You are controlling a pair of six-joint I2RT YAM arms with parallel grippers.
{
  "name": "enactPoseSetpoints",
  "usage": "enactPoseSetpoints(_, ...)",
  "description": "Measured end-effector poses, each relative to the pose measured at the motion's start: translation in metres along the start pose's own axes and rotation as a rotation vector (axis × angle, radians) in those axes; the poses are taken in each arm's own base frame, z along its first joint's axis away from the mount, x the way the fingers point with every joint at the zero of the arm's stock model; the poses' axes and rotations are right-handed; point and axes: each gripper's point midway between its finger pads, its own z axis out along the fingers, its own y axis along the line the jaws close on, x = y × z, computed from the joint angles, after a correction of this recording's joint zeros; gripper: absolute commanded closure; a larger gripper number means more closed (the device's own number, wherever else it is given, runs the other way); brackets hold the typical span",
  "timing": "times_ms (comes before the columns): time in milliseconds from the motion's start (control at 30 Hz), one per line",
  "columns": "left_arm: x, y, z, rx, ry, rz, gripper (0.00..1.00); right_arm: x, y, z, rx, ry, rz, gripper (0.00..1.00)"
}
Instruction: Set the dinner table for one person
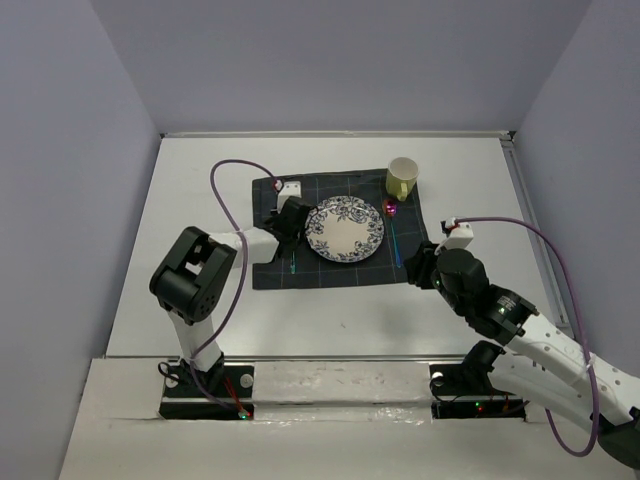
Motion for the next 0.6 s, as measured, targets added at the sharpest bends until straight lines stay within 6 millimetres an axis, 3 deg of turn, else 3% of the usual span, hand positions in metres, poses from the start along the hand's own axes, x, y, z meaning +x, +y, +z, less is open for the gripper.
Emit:
enactPoseSetpoints(67,-0.001,-0.001,0.0,0.003,-0.004,-0.004,0.3,0.0,0.0,0.0,0.0,0.0,0.0,0.54)
enactPoseSetpoints(167,-0.005,0.002,-0.003,-0.004,-0.017,-0.016,0.21,0.0,0.001,0.0,-0.003,0.002,0.0,0.54)
enactPoseSetpoints(233,-0.011,0.006,-0.011,-0.01,-0.034,-0.023,0.01,-0.002,0.003,-0.001,-0.01,0.001,0.004,0.54)
enactPoseSetpoints(333,-0.04,0.013,-0.038,-0.006,-0.116,-0.059,0.01,-0.003,0.006,-0.001,-0.024,0.0,0.009,0.54)
enactPoseSetpoints(433,-0.086,0.017,-0.089,0.021,-0.275,-0.111,0.01,-0.002,0.009,0.002,-0.026,0.015,-0.003,0.51)
enactPoseSetpoints(467,-0.108,0.016,-0.118,0.053,-0.366,-0.138,0.01,-0.003,0.01,0.003,-0.026,0.017,-0.009,0.47)
enactPoseSetpoints(533,-0.134,0.011,-0.167,0.118,-0.49,-0.161,0.01,-0.008,0.011,0.001,-0.03,0.011,-0.025,0.35)
enactPoseSetpoints(567,-0.149,0.009,-0.204,0.178,-0.57,-0.186,0.01,-0.014,0.013,-0.001,-0.035,-0.002,-0.029,0.28)
enactPoseSetpoints(600,-0.158,0.011,-0.226,0.211,-0.614,-0.205,0.01,-0.028,0.017,-0.008,-0.053,-0.037,-0.029,0.14)
